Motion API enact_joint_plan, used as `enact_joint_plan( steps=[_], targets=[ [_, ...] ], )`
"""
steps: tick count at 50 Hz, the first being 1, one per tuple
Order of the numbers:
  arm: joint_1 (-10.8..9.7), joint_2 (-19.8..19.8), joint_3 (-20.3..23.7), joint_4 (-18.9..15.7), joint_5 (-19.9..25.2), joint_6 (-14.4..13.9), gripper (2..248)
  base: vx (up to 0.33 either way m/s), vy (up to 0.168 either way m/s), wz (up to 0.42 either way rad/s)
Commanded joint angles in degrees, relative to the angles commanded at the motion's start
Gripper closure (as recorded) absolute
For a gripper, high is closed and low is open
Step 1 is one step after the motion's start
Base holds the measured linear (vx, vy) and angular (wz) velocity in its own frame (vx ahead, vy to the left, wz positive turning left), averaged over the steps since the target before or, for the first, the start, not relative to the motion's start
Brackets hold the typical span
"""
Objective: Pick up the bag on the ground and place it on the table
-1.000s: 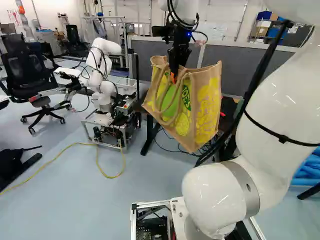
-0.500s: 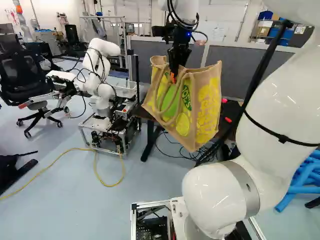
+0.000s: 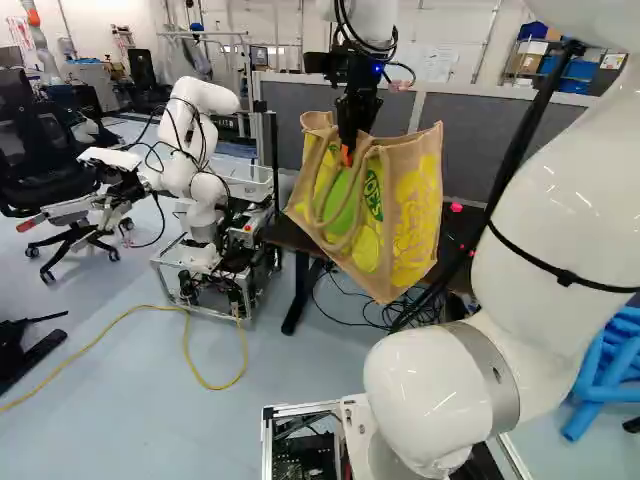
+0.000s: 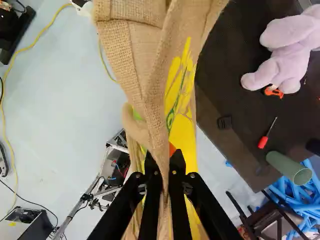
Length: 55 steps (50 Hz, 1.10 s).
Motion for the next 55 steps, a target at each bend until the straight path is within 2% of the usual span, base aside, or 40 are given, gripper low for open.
enact_joint_plan(
  steps=[28,55],
  targets=[
    [-0.2,-3.2,-3.3,0.0,0.0,0.0,226,0.010,0.001,-0.001],
    [-0.5,-9.1,-9.7,0.0,0.5,0.0,226,0.000,0.000,0.000]
  ],
)
